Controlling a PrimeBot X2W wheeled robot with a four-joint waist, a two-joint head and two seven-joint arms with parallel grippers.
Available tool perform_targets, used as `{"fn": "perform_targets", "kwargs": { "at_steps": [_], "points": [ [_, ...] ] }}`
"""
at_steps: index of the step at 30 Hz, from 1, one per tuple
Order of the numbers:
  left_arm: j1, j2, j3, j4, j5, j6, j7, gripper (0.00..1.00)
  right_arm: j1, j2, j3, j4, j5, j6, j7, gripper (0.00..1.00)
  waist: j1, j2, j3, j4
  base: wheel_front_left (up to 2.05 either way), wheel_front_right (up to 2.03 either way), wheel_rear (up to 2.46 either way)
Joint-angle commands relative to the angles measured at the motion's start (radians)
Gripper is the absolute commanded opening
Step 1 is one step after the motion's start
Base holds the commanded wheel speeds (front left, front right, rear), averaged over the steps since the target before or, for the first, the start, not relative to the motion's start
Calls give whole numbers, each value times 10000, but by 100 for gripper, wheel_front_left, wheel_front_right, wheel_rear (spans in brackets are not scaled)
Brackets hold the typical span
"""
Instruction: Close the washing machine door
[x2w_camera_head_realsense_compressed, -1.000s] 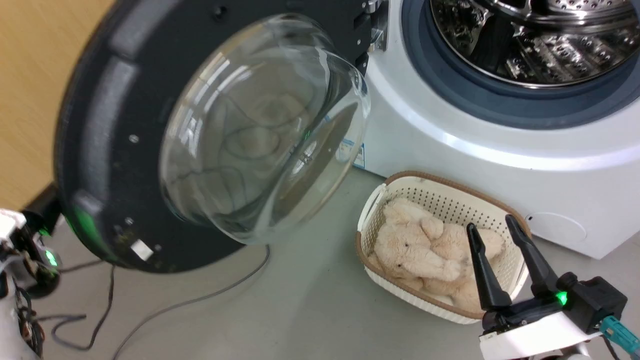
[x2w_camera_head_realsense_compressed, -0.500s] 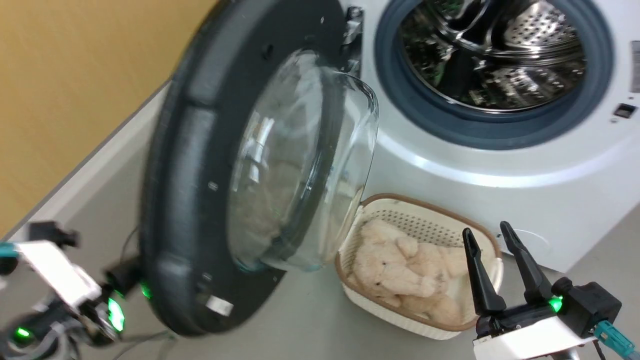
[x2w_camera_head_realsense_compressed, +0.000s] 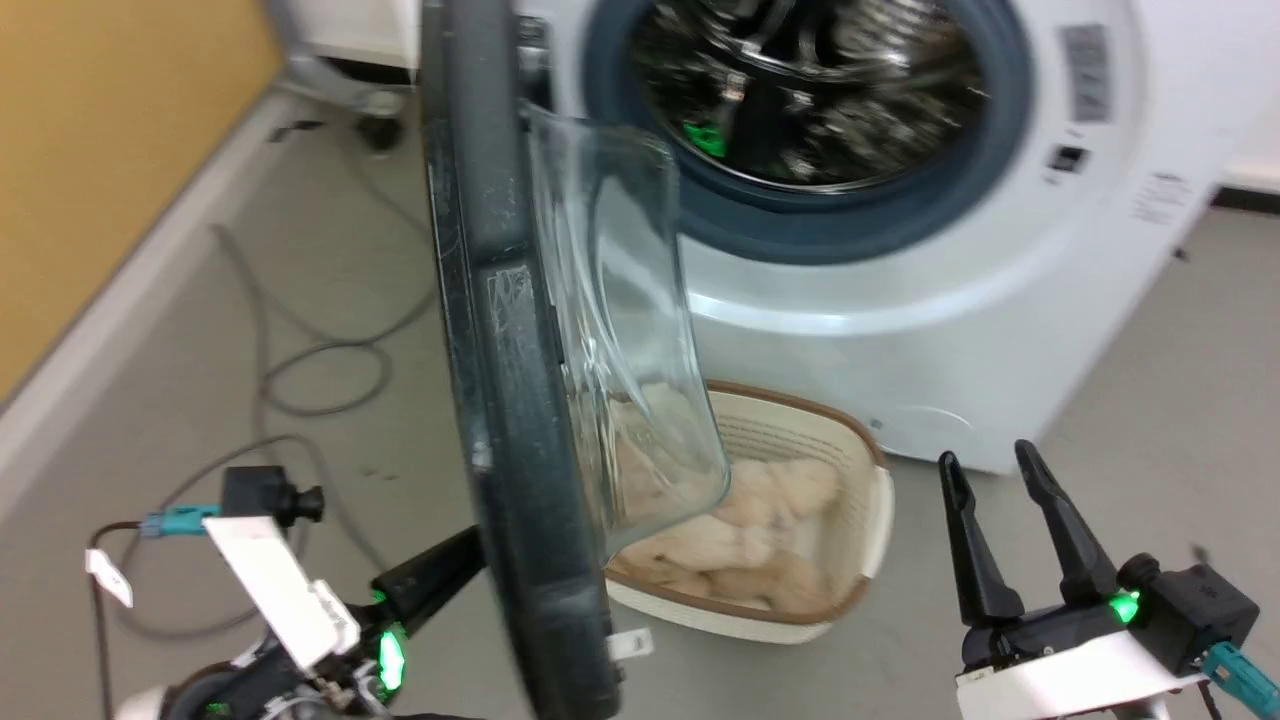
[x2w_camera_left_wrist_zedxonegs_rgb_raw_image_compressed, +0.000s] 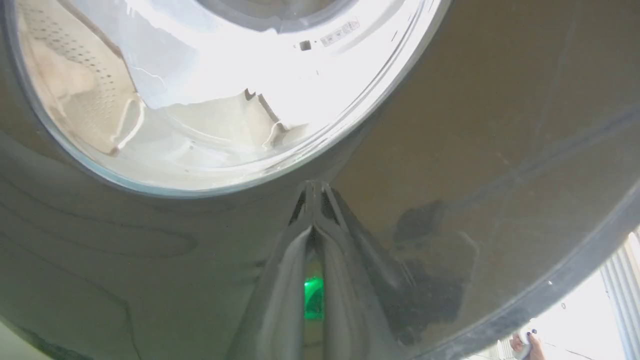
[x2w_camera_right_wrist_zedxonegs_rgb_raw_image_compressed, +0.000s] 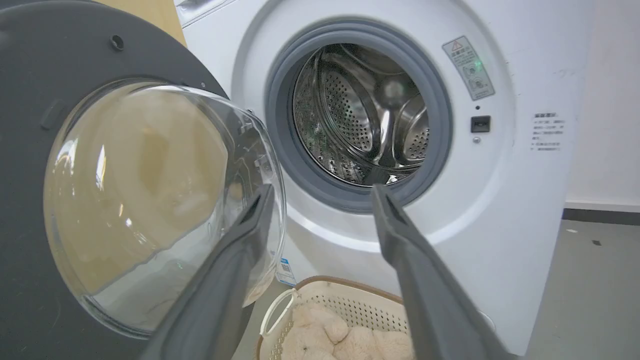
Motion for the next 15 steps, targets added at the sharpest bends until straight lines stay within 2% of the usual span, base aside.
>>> {"fn": "perform_targets", "kwargs": {
  "at_steps": [1, 6, 8, 10, 15],
  "points": [
    [104, -76, -256, -45, -149, -82, -206, 0, -113, 20, -37, -40, -30, 8, -46, 100, -1, -1, 271, -750, 0, 0, 0],
    [11, -103, -1240, 164, -538, -232, -1178, 0, -165, 52, -77, -100, -41, 8, -46, 100, -1, -1, 547, -1790, 0, 0, 0],
    [-121, -105, -1721, 357, -814, -340, -1758, 0, -207, 99, -69, -143, -30, 8, -46, 100, -1, -1, 688, -2469, 0, 0, 0],
    [-174, -105, -1844, 432, -884, -376, -1942, 0, -223, 118, -62, -151, -27, 8, -46, 100, -1, -1, 732, -2708, 0, 0, 0],
    [-558, -107, -2284, 828, -1027, -520, -2834, 0, -299, 203, -104, -223, 5, 8, -46, 100, -1, -1, 1005, -3800, 0, 0, 0]
  ]
}}
